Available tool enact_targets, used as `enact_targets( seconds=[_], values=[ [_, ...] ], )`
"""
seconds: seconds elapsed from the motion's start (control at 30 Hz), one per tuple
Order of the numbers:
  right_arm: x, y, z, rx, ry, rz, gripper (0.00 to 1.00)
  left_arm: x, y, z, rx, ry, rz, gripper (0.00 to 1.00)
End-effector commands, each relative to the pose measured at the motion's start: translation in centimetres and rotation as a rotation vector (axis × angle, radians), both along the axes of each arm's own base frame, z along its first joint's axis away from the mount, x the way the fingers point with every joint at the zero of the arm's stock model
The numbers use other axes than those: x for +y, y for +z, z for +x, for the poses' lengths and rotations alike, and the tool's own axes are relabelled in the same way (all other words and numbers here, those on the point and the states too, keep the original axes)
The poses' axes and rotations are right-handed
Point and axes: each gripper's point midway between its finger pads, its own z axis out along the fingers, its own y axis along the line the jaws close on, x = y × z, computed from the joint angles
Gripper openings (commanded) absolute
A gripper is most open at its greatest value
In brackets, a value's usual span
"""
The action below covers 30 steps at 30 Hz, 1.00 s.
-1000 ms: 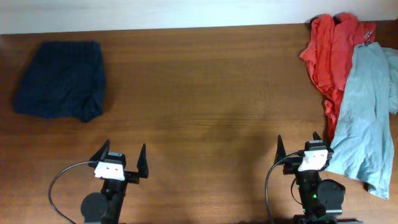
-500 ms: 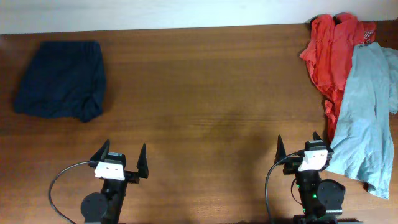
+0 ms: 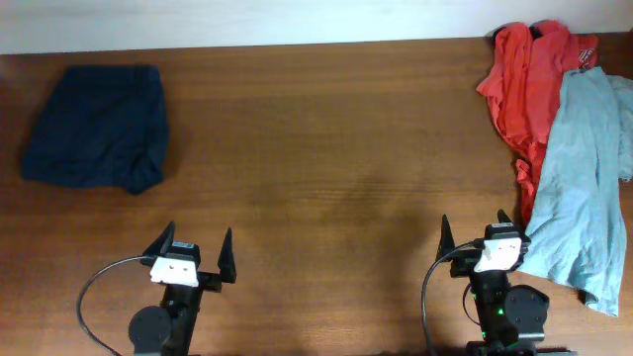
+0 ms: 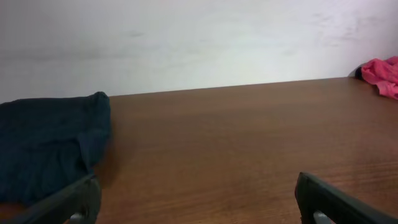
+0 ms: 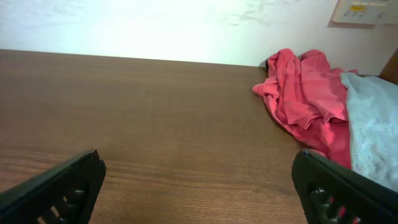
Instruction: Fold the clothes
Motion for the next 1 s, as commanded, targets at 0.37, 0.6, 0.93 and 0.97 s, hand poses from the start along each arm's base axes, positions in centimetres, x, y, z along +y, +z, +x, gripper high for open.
enact_targets(
  seconds=[0.37,0.6,0.93,0.97],
  values=[
    [-0.4,-0.2,0.0,-0.003,-0.020,-0.003,0.98,0.3,-0.1,0.0,-0.003,0.015,0.004,0.99],
    [-0.5,0.1,0.0,-0.013,-0.025,-0.004,0.99,0.2,-0.2,0.0,0.000,0.012,0.004,0.99],
    [0.6,2.0,0.0,-0.091,0.038,-0.003,0.99,-0.9,0.1,-0.2,-0.009,-0.056,-0.004,0.99],
    [0.9,2.4,0.0,-0.101,0.056,0.011,0.99,-1.3,0.5,-0.3,-0.027,-0.080,-0.004,0.99]
  ],
)
